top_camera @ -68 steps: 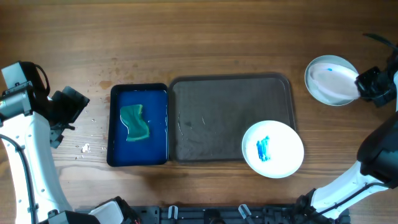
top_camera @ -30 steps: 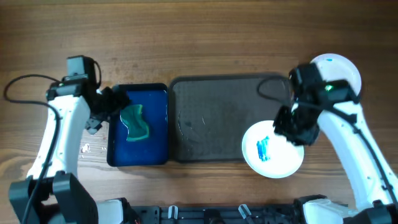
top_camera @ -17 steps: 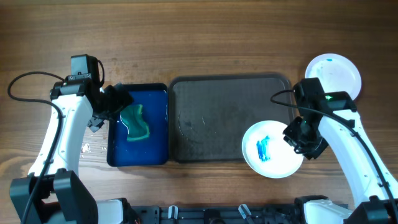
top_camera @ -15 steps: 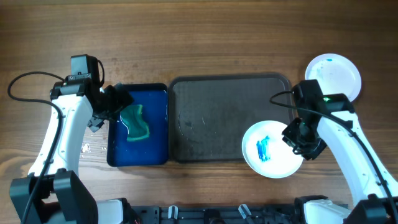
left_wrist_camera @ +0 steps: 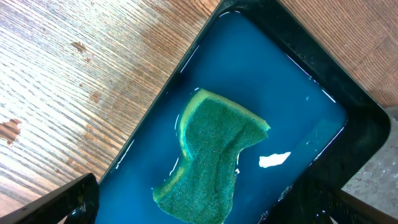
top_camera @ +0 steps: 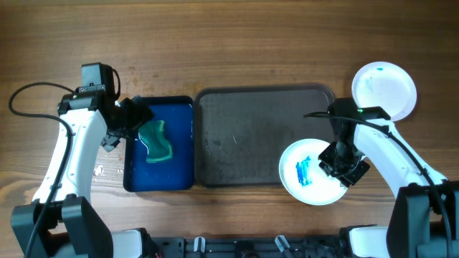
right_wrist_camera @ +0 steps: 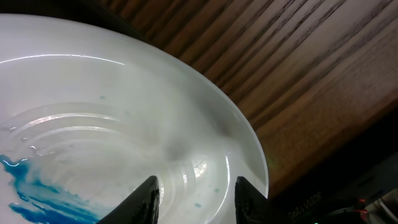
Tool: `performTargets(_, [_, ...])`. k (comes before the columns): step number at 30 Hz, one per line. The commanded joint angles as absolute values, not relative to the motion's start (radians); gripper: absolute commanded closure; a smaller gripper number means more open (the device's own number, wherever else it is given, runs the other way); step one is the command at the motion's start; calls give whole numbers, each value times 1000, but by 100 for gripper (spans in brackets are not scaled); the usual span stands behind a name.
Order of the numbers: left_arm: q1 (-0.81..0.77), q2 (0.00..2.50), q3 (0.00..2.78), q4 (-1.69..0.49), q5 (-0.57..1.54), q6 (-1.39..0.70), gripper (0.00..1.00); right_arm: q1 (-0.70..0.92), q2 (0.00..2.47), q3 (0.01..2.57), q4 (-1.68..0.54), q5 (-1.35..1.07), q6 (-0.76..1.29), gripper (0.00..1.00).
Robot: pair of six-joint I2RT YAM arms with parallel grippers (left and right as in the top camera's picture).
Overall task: Clean dirty plates on tray and stack at the side
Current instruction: 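Move the right gripper to the last dirty plate's right rim, then grip the plate rim with the right gripper and drag it left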
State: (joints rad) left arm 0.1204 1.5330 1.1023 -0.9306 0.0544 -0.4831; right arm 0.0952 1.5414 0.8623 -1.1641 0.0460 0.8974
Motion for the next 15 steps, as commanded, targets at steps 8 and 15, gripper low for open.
performTargets(8, [116, 1538, 1098, -926, 59, -471, 0, -91, 1554, 855, -1205, 60, 811, 59])
performTargets(15, [116, 1538, 1098, -928, 59, -471, 0, -99, 1554, 778, -1044, -10, 751, 64])
